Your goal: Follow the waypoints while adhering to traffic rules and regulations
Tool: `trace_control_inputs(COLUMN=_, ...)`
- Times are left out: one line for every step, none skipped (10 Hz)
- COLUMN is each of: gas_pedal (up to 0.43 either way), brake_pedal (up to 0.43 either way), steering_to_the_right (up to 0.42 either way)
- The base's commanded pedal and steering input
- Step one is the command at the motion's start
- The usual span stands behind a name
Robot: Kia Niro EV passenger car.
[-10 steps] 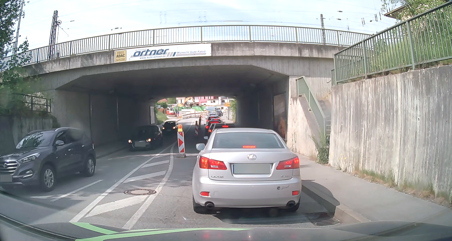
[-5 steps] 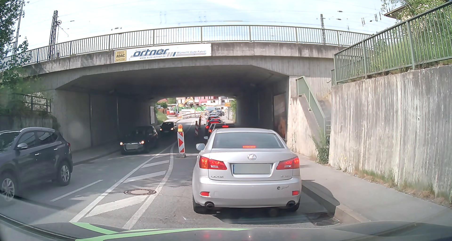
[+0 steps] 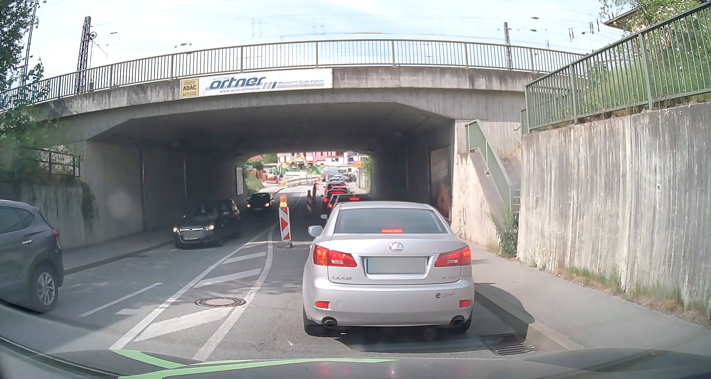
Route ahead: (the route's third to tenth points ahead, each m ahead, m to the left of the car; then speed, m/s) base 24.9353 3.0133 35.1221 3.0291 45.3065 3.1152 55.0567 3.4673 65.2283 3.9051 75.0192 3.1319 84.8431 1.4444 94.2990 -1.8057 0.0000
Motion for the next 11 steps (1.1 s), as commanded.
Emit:
trace_control_inputs(gas_pedal=0.000, brake_pedal=0.329, steering_to_the_right=-0.003)
trace_control_inputs(gas_pedal=0.000, brake_pedal=0.335, steering_to_the_right=-0.003)
trace_control_inputs(gas_pedal=0.000, brake_pedal=0.329, steering_to_the_right=-0.003)
trace_control_inputs(gas_pedal=0.000, brake_pedal=0.329, steering_to_the_right=-0.003)
trace_control_inputs(gas_pedal=0.000, brake_pedal=0.335, steering_to_the_right=-0.003)
trace_control_inputs(gas_pedal=0.000, brake_pedal=0.335, steering_to_the_right=-0.003)
trace_control_inputs(gas_pedal=0.000, brake_pedal=0.335, steering_to_the_right=-0.003)
trace_control_inputs(gas_pedal=0.000, brake_pedal=0.335, steering_to_the_right=-0.003)
trace_control_inputs(gas_pedal=0.000, brake_pedal=0.329, steering_to_the_right=-0.003)
trace_control_inputs(gas_pedal=0.000, brake_pedal=0.335, steering_to_the_right=-0.003)
trace_control_inputs(gas_pedal=0.000, brake_pedal=0.335, steering_to_the_right=-0.003)
